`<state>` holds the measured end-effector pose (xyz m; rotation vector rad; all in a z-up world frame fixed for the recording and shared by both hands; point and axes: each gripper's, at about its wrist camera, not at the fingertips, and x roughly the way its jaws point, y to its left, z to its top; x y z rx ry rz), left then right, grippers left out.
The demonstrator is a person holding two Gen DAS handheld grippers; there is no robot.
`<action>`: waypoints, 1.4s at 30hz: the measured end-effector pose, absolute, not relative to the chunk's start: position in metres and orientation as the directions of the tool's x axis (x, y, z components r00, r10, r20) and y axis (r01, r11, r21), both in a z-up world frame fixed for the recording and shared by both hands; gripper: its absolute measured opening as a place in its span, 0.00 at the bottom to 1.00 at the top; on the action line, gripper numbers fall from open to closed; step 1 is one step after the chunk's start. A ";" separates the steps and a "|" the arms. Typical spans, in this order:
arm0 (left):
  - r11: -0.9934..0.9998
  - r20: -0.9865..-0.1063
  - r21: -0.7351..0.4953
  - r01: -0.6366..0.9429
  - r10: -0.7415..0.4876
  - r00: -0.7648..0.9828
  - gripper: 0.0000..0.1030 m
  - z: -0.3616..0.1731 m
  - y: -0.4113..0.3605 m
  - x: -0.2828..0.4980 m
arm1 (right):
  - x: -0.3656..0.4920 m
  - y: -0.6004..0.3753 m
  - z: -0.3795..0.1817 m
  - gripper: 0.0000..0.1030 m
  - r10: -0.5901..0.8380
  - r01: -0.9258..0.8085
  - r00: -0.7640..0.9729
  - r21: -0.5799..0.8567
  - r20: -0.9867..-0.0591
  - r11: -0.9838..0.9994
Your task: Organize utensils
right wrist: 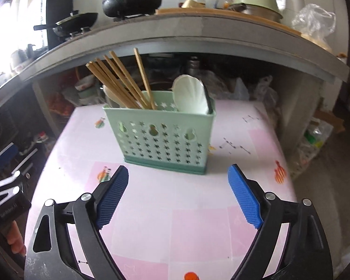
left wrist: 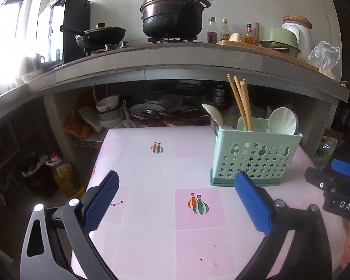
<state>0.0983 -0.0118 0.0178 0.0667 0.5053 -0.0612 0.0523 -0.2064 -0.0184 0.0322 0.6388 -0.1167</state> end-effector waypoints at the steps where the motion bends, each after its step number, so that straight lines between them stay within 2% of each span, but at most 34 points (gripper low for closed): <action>1: 0.996 -0.475 0.069 0.060 -0.020 0.880 0.94 0.021 -0.014 0.098 | 0.051 -0.208 -0.019 0.85 -0.117 0.141 0.793 -0.007 -0.597 0.990; 4: 0.994 -0.472 0.107 0.009 0.043 0.880 0.95 0.028 -0.018 0.101 | 0.045 -0.212 -0.019 0.87 -0.174 0.198 0.790 -0.024 -0.587 0.980; 9: 0.994 -0.503 0.099 -0.036 0.082 0.860 0.95 0.036 -0.018 0.110 | 0.040 -0.220 -0.016 0.90 -0.244 0.256 0.789 -0.061 -0.564 0.965; 16: 0.990 -0.537 0.116 -0.077 0.127 0.834 0.95 0.033 -0.018 0.115 | 0.039 -0.227 -0.016 0.91 -0.275 0.291 0.776 -0.065 -0.568 0.955; 42: 0.990 -0.563 0.117 -0.082 0.134 0.815 0.95 0.030 -0.020 0.120 | 0.040 -0.225 -0.015 0.92 -0.277 0.284 0.776 -0.077 -0.567 0.956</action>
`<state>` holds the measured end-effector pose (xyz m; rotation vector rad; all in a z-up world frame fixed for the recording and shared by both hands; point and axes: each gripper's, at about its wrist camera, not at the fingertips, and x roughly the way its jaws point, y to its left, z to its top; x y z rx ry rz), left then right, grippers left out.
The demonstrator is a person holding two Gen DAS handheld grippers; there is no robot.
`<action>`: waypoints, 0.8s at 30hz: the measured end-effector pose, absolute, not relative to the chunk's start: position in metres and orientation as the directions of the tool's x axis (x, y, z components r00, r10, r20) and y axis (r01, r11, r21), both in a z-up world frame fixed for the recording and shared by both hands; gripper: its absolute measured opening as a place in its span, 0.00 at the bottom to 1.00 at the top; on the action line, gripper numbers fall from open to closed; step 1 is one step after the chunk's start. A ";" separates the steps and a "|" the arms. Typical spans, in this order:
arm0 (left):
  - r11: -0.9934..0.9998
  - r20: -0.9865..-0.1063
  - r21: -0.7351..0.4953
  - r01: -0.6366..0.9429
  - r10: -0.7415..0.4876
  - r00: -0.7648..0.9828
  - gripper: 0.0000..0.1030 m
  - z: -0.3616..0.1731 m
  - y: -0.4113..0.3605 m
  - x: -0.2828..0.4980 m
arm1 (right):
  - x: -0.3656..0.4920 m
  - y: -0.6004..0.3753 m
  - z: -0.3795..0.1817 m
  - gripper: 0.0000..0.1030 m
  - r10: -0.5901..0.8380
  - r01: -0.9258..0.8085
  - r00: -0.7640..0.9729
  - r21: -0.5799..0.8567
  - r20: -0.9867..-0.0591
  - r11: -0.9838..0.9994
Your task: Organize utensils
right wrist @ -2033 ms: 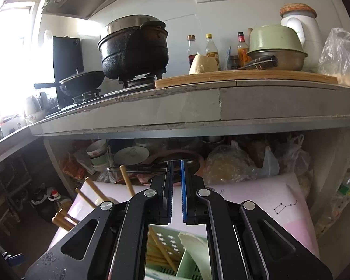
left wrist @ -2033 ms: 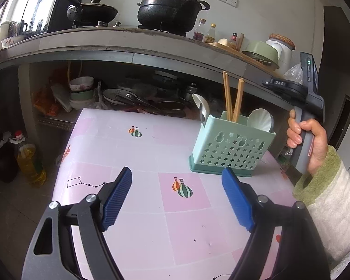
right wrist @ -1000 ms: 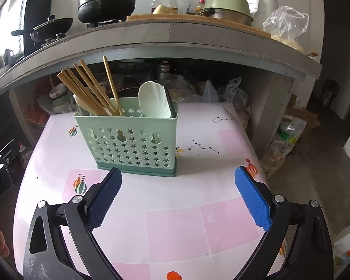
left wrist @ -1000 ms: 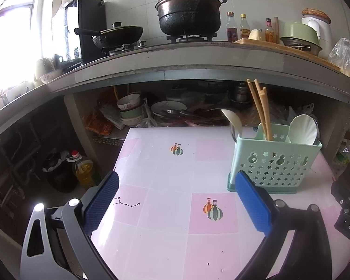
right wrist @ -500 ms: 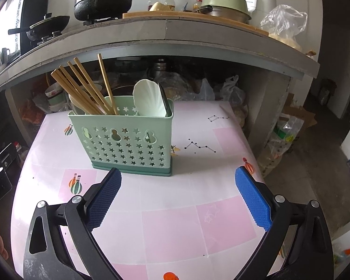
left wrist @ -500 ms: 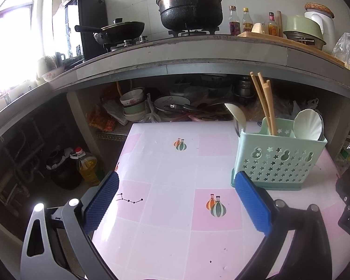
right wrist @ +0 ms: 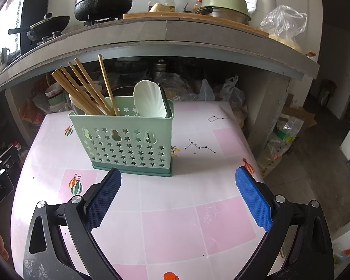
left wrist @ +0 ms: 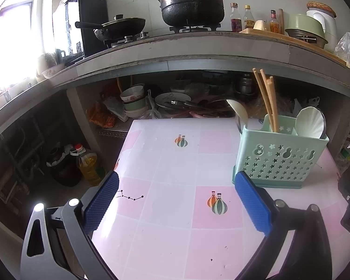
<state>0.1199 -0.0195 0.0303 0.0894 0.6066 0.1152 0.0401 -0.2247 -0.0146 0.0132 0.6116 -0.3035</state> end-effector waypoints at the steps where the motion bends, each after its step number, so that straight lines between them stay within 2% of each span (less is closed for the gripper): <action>1: 0.990 -0.563 0.117 -0.082 0.134 0.815 0.95 0.030 -0.019 0.120 | 0.040 -0.225 -0.015 0.92 -0.276 0.284 0.776 -0.077 -0.567 0.956; 24: 0.991 -0.579 0.106 -0.085 0.131 0.804 0.95 0.027 -0.016 0.121 | 0.040 -0.222 -0.014 0.92 -0.274 0.280 0.775 -0.079 -0.570 0.957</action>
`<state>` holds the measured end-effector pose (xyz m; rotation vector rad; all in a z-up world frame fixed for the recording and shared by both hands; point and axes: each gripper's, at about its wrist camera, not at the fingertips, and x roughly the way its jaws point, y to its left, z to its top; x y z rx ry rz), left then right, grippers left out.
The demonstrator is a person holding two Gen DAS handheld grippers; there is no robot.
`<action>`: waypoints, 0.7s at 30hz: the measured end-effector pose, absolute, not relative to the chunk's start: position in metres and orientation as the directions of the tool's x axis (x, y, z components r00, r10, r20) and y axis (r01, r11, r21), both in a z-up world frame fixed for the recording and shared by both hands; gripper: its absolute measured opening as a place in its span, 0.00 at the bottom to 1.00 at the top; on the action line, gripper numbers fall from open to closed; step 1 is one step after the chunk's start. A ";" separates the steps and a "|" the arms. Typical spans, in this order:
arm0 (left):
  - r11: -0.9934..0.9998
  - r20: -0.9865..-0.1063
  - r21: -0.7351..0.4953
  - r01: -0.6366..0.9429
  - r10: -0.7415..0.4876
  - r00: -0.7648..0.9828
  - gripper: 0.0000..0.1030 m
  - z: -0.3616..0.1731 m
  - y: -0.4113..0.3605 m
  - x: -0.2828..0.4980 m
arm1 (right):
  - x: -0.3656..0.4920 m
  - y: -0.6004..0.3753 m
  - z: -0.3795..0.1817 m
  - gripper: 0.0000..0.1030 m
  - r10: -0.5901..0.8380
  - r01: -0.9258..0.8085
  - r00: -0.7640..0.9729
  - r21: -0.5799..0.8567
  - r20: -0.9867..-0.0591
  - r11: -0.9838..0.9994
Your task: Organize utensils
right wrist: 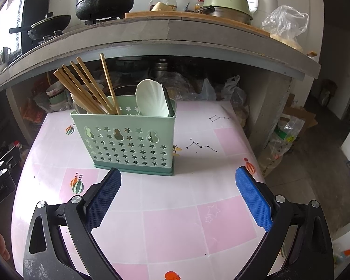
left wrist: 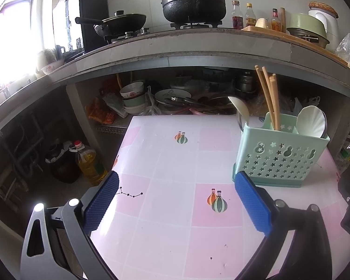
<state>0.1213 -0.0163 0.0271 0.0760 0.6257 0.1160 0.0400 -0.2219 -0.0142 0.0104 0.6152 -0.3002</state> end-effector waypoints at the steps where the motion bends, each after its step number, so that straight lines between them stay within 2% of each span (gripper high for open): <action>1: 0.991 -0.579 0.106 -0.086 0.131 0.805 0.95 0.027 -0.016 0.121 | 0.040 -0.222 -0.014 0.92 -0.274 0.281 0.775 -0.078 -0.570 0.957; 21: 0.991 -0.584 0.104 -0.085 0.130 0.801 0.95 0.027 -0.014 0.121 | 0.039 -0.220 -0.014 0.92 -0.273 0.280 0.774 -0.077 -0.571 0.957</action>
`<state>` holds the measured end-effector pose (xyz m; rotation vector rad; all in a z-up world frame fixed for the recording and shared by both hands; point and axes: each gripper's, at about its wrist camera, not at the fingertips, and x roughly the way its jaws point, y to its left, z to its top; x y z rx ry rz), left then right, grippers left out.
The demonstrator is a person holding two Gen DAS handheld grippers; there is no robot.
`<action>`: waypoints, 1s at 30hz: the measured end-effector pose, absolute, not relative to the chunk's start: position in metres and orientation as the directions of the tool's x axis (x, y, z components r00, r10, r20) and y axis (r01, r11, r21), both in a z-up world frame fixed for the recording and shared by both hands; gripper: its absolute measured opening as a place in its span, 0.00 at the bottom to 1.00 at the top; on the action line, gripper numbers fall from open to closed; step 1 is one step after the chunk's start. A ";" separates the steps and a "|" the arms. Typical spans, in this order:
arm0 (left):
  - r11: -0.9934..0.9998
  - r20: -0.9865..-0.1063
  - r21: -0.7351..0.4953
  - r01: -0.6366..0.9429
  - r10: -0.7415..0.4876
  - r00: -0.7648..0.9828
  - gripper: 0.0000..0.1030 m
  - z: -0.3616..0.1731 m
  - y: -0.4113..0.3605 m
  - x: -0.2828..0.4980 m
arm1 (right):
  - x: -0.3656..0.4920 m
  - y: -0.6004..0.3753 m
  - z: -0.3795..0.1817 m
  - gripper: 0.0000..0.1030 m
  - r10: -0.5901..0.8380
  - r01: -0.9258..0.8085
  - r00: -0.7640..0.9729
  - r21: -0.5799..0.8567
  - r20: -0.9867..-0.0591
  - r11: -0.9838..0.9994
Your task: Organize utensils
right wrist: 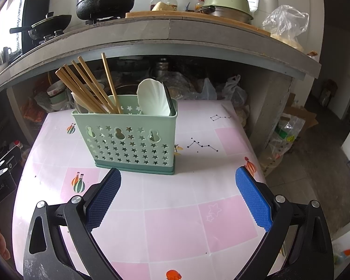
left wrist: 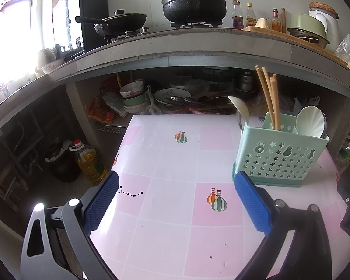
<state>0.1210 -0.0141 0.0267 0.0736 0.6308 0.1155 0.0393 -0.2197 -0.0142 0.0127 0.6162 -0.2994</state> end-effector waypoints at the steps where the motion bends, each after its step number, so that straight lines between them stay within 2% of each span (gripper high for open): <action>1: 0.991 -0.584 0.103 -0.085 0.129 0.801 0.95 0.027 -0.014 0.121 | 0.040 -0.220 -0.014 0.92 -0.271 0.279 0.774 -0.077 -0.571 0.957; 30: 0.992 -0.590 0.099 -0.084 0.126 0.797 0.95 0.027 -0.014 0.120 | 0.040 -0.220 -0.014 0.92 -0.263 0.270 0.777 -0.074 -0.573 0.960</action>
